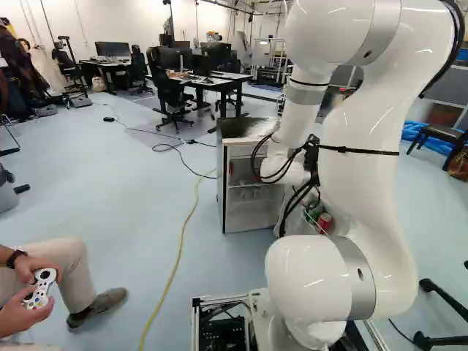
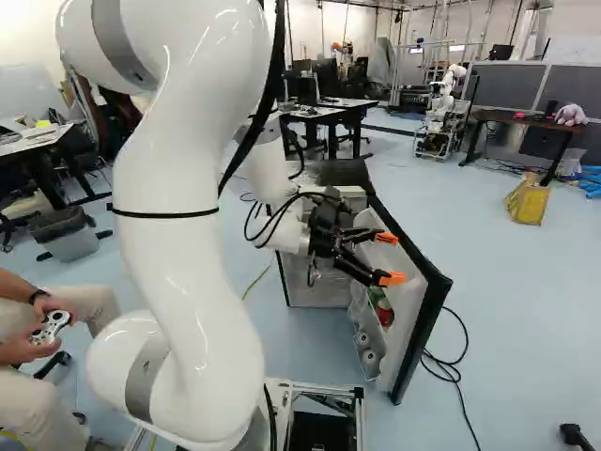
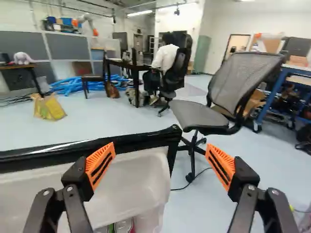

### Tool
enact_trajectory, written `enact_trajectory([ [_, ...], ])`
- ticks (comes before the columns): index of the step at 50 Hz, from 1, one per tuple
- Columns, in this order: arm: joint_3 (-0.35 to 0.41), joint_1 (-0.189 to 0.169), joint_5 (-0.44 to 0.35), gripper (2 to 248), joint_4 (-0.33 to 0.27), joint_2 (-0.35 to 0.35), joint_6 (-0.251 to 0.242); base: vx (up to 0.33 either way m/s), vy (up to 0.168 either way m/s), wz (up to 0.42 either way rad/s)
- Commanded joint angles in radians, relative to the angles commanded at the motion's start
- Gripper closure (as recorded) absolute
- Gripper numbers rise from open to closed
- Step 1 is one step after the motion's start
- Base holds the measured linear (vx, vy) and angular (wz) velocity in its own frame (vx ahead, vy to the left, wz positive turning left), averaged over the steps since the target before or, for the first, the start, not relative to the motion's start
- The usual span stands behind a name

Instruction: Grab a drink from the fridge

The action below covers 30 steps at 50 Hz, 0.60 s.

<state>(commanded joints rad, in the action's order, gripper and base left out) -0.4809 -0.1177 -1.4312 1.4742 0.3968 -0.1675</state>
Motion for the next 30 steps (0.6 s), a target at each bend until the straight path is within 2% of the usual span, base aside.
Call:
enact_trajectory([
  [30,0.227,0.119,0.0,3,-0.315,-0.144,0.0,0.0,0.0,0.0],
])
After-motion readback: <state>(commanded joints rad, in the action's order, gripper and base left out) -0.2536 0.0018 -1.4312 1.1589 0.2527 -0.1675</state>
